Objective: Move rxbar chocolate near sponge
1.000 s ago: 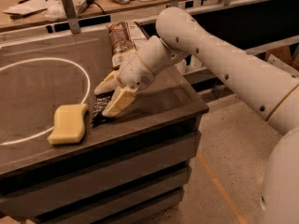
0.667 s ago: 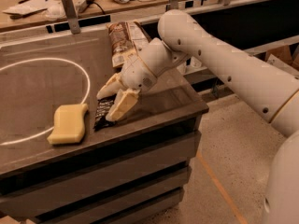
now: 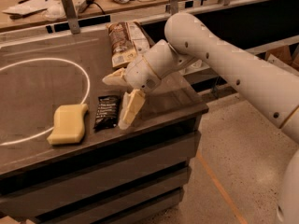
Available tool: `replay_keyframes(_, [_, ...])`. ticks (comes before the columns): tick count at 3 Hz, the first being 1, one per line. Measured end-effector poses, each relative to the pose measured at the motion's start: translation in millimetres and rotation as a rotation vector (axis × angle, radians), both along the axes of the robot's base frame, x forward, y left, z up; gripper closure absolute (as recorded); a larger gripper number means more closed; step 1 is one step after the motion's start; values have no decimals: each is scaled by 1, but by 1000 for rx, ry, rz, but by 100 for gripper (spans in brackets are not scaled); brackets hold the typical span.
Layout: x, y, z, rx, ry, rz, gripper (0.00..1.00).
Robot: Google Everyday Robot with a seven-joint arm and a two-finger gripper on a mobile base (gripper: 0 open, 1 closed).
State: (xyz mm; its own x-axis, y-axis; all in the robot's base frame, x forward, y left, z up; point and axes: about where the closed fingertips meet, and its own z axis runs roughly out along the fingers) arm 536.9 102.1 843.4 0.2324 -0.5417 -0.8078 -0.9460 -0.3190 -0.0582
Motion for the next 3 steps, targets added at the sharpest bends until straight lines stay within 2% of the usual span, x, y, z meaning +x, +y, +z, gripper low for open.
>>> replay_keyframes(1, [18, -24, 6, 43, -6, -144, 0])
replay_keyframes(2, [44, -61, 17, 126, -31, -331, 0])
replay_keyframes(3, [64, -106, 20, 140, -57, -553, 0])
